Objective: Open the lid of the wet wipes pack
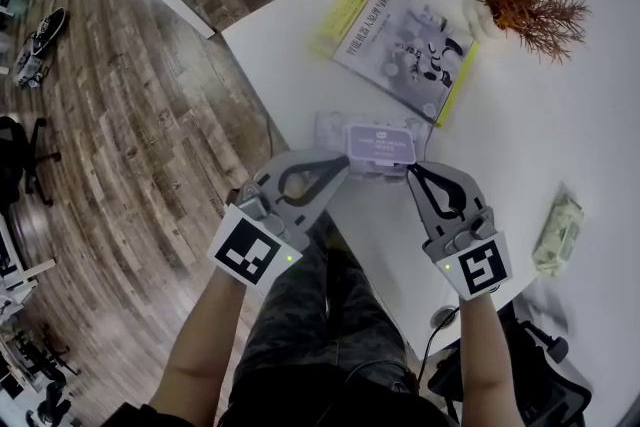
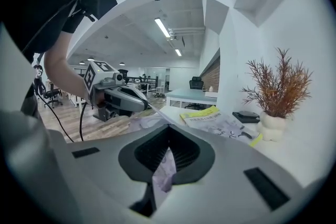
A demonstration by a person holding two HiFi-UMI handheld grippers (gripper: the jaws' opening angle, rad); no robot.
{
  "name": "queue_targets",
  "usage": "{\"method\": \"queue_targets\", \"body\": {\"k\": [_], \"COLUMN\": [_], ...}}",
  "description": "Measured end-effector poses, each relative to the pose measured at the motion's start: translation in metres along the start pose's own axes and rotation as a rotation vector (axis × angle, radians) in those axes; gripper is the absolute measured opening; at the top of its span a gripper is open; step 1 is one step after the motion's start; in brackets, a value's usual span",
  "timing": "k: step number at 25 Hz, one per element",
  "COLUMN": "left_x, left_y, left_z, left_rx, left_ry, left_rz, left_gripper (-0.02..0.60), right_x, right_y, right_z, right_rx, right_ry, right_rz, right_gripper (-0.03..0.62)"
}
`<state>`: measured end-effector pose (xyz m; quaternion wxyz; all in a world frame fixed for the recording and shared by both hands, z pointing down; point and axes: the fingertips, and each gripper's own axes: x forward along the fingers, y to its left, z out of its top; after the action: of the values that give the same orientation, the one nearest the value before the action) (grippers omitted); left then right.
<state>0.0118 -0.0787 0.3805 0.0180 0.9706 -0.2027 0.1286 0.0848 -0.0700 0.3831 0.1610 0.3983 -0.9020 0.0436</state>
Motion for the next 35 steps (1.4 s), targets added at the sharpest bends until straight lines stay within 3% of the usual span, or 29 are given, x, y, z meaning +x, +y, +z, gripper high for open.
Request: {"method": "queue_targets", "body": {"k": [35], "left_x": [0.021], "left_y": [0.028], "left_z": [0.004], "left_rx": [-0.005], "left_ry": [0.049], "left_rz": [-0.025], "left_gripper": [0.012], "right_x": [0.02], "right_y": [-0.025], "right_z": [0.011], "right_rx": [-0.004], "right_ry": [-0.013], "right_rz": [-0.018], "right_gripper": [0.02]}}
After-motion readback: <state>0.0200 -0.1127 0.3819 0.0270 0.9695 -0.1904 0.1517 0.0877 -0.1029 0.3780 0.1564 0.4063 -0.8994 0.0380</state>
